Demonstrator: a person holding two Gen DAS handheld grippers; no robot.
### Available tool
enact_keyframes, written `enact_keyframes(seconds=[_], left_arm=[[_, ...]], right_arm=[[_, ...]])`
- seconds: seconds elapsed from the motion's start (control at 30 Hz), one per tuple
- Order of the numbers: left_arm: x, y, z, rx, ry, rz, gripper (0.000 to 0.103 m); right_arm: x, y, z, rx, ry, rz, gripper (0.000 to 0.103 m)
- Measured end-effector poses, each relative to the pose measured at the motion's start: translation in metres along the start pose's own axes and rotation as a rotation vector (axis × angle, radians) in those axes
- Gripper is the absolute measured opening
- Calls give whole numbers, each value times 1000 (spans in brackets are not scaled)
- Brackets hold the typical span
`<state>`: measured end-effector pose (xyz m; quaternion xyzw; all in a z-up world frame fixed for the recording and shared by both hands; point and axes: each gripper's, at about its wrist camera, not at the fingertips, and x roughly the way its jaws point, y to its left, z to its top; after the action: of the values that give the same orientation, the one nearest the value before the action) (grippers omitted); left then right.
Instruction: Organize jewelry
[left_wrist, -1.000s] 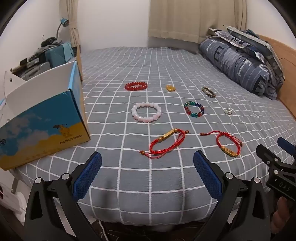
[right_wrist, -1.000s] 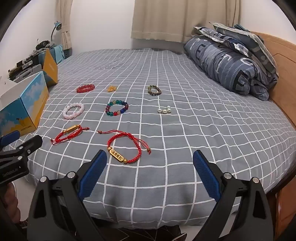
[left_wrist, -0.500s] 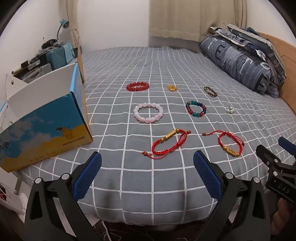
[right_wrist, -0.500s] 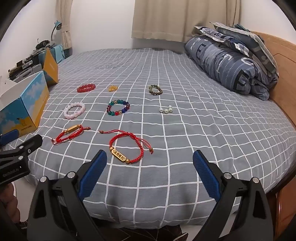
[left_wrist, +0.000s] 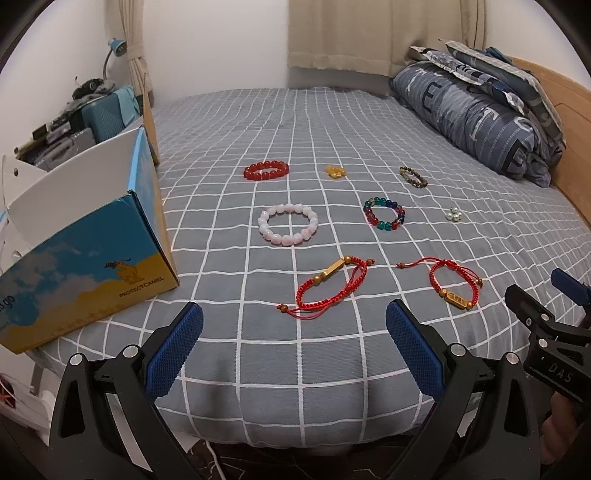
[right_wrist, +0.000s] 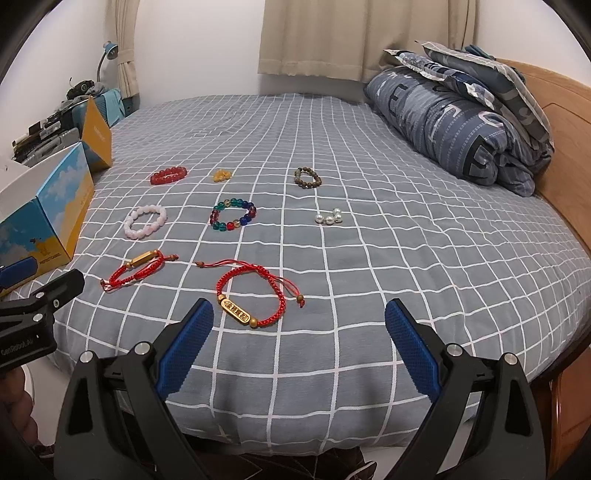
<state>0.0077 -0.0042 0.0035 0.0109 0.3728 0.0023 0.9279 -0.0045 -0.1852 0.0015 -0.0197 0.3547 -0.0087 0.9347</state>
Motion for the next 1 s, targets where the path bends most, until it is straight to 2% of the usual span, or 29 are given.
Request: enact_keyframes(seconds=[0.47, 1.0], left_arm=[[2, -1, -1, 4, 15, -24, 97], [-2, 0, -1, 7, 8, -16, 97]], right_arm=[[-2, 3, 2, -3, -2, 2, 90], [-4, 9, 5, -4, -1, 1, 90]])
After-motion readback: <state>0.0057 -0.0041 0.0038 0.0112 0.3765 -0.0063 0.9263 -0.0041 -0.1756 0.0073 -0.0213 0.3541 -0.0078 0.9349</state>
